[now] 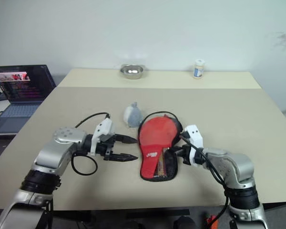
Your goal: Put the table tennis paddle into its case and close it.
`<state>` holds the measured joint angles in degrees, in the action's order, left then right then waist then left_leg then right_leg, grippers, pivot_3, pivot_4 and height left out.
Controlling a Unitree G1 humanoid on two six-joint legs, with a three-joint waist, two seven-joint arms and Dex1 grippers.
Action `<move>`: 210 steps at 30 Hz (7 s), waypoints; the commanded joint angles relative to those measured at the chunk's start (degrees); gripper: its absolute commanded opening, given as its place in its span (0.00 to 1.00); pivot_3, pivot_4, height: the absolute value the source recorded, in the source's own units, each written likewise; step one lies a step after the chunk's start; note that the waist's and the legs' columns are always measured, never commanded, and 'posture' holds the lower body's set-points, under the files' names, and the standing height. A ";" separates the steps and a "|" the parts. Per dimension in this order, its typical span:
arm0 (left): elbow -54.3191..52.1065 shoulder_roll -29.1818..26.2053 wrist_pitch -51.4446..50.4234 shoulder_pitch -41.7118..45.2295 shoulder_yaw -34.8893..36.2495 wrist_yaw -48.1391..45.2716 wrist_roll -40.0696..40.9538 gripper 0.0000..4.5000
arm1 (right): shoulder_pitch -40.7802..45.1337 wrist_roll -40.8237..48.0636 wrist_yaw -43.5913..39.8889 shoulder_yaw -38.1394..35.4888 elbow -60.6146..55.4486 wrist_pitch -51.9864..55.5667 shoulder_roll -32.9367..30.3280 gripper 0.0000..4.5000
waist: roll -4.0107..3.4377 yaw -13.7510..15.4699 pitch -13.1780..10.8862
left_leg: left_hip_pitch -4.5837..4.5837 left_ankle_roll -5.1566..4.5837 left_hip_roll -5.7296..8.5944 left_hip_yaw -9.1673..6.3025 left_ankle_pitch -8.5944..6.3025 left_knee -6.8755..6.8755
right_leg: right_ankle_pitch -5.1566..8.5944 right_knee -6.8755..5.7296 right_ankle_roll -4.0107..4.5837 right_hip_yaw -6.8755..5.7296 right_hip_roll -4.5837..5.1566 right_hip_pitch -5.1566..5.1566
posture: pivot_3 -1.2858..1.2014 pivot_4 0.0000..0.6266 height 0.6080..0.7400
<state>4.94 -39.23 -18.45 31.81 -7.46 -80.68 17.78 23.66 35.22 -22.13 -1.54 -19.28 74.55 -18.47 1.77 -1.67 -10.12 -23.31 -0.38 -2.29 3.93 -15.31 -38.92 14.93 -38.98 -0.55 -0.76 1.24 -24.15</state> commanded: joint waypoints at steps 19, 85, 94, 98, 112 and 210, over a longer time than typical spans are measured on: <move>-2.22 -0.96 1.72 -0.59 -0.70 -2.45 0.98 0.74 | -10.85 6.22 6.86 -13.72 -18.03 17.34 9.85 0.00 | 0.00 -0.01 0.00 | 0.04 0.01 -0.02 -0.01 0.00 0.02 | 0.02 0.01 -0.03 -0.01 -0.03 0.00 | 0.52 0.24 1.00; 39.93 12.20 11.92 22.20 -0.95 27.10 -14.78 0.99 | -1.36 -12.09 -6.21 19.56 -0.78 -23.16 -1.26 1.00 | 0.12 0.20 -0.01 | -0.06 0.02 0.04 -0.04 0.01 -0.04 | 0.04 0.01 0.07 -0.09 -0.15 -0.07 | 0.52 0.24 1.00; 56.03 16.11 19.90 27.18 -2.18 27.49 -20.28 0.99 | -0.27 -14.12 -4.72 18.66 -2.71 -22.74 -0.76 1.00 | 0.12 0.04 -0.01 | -0.09 0.02 0.07 0.00 0.01 -0.02 | 0.03 0.04 0.09 -0.07 -0.12 -0.10 | 0.52 0.24 1.00; 56.86 16.87 21.05 27.17 -1.58 26.29 -20.57 0.99 | 0.53 -14.51 -4.16 18.70 -2.62 -22.30 -0.54 1.00 | 0.13 0.05 -0.01 | -0.09 0.02 0.09 0.00 0.01 -0.03 | 0.03 0.02 0.09 -0.07 -0.11 -0.09 | 0.52 0.24 1.00; 56.47 17.55 21.55 28.36 -1.08 25.91 -21.35 0.99 | -2.83 -18.51 -4.31 22.29 1.01 -21.34 -2.27 1.00 | 0.31 0.05 0.11 | -0.09 0.02 0.15 -0.03 0.01 -0.03 | 0.03 0.01 0.09 -0.10 -0.08 -0.06 | 0.52 0.24 1.00; 73.13 60.70 51.09 48.20 -25.03 64.27 -54.77 0.13 | -13.26 -19.46 -5.88 25.47 -4.31 -10.40 -8.62 1.00 | 0.57 2.51 0.63 | 0.37 -0.07 0.61 -0.48 -0.03 0.07 | 0.22 0.45 -0.36 -0.55 0.59 0.82 | 0.52 0.24 1.00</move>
<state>82.06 10.01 29.83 80.12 -35.14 -14.01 -40.47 13.76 14.65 -26.91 19.10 -29.69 56.92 -26.83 2.34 0.85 -9.49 -22.94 -0.44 -1.68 3.45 -15.33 -38.85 15.15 -38.52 -0.91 -1.31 1.83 -23.33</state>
